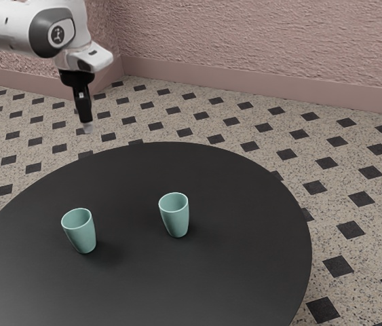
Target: Place the right cup onto the left cup
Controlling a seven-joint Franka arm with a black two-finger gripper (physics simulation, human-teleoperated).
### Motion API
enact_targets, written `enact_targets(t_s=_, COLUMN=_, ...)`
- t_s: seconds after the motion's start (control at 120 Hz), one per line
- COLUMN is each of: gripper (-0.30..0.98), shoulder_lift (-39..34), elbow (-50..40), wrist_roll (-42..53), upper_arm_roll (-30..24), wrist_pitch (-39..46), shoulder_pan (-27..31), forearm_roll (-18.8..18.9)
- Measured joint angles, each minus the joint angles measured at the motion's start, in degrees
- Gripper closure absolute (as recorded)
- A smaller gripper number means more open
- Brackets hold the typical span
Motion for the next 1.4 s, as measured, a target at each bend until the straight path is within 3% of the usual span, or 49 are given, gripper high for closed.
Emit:
enact_targets(t_s=0.317, gripper=0.00, shoulder_lift=-0.37, elbow=-11.41, wrist_roll=-0.40, upper_arm_roll=-0.08, wrist_pitch=8.42, shoulder_pan=1.31, forearm_roll=-0.60)
enact_targets(t_s=0.533, gripper=0.00, shoulder_lift=6.83, elbow=-5.34, wrist_roll=-0.83, upper_arm_roll=-0.34, wrist_pitch=12.33, shoulder_pan=-4.45, forearm_roll=1.38)
enact_targets(t_s=0.783, gripper=0.00, shoulder_lift=9.92, elbow=-3.84, wrist_roll=-1.80, upper_arm_roll=-0.77, wrist_pitch=13.85, shoulder_pan=-10.06, forearm_roll=1.51)
enact_targets(t_s=1.4, gripper=0.02, shoulder_lift=17.90, elbow=-5.71, wrist_roll=-5.10, upper_arm_roll=-1.72, wrist_pitch=18.68, shoulder_pan=-11.93, forearm_roll=-0.25)
